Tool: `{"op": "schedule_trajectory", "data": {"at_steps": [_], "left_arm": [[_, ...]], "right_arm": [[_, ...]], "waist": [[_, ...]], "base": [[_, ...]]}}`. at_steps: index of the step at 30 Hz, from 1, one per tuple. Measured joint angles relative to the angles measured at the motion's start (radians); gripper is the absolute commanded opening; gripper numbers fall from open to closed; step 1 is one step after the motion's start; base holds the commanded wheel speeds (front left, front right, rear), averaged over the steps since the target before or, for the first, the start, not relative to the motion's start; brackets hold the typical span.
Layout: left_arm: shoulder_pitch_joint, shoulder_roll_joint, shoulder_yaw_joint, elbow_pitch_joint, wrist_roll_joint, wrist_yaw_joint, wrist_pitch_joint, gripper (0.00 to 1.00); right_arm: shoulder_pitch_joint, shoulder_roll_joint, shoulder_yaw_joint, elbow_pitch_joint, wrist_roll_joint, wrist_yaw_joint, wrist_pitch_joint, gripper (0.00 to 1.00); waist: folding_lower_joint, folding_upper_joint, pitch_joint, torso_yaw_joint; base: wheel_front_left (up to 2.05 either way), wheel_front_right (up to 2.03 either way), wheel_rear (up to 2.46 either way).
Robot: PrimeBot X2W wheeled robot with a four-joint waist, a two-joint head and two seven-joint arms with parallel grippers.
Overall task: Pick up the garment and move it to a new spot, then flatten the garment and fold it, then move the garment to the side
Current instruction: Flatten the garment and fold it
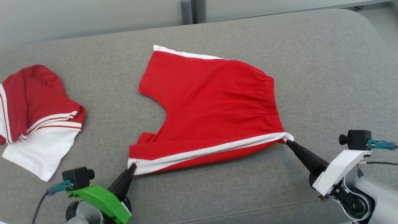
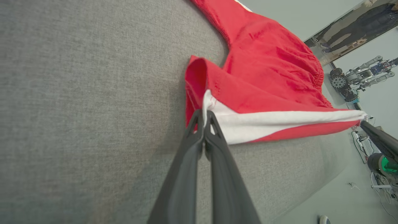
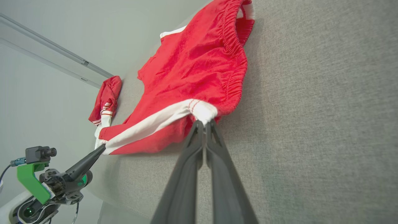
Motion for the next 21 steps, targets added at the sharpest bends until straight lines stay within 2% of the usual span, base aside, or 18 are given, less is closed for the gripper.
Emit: {"op": "schedule_trajectory", "data": {"at_steps": [15,16,17,18,19,20,21], "left_arm": [[0.029,0.003,-0.044,0.049,0.034,0.0,-0.01,0.02],[0.029,0.002,-0.045,0.049,0.034,0.0,-0.01,0.08],[0.029,0.002,-0.046,0.049,0.034,0.0,-0.01,0.2],[0.029,0.002,-0.047,0.05,0.034,0.0,-0.01,0.44],[0.029,0.002,-0.049,0.051,0.034,0.0,-0.011,0.75],[0.029,0.002,-0.05,0.051,0.034,0.0,-0.017,1.0],[0.029,0.002,-0.051,0.051,0.034,0.0,-0.019,1.0]], "right_arm": [[0.001,-0.005,0.097,0.041,-0.066,0.0,0.001,0.0],[0.001,-0.005,0.099,0.044,-0.066,0.0,0.001,0.08],[0.0,-0.005,0.103,0.049,-0.068,0.0,0.001,0.35],[0.0,-0.006,0.108,0.053,-0.073,0.0,0.001,0.53],[0.0,-0.006,0.112,0.057,-0.075,0.0,0.001,0.88],[0.0,-0.005,0.115,0.059,-0.077,0.0,0.001,1.0],[0.0,-0.005,0.118,0.062,-0.081,0.0,0.001,1.0]], "waist": [[0.0,0.0,-0.011,-0.003],[0.0,0.0,-0.011,-0.003],[0.0,0.0,-0.011,-0.003],[0.0,0.0,-0.01,-0.003],[0.0,0.0,-0.01,-0.003],[0.0,0.0,-0.01,-0.004],[0.0,0.0,-0.01,-0.004]], "base": [[0.0,0.0,0.0],[0.0,0.0,0.0],[0.0,0.0,0.0],[0.0,0.0,0.0],[0.0,0.0,0.0],[0.0,0.0,0.0],[0.0,0.0,0.0]]}}
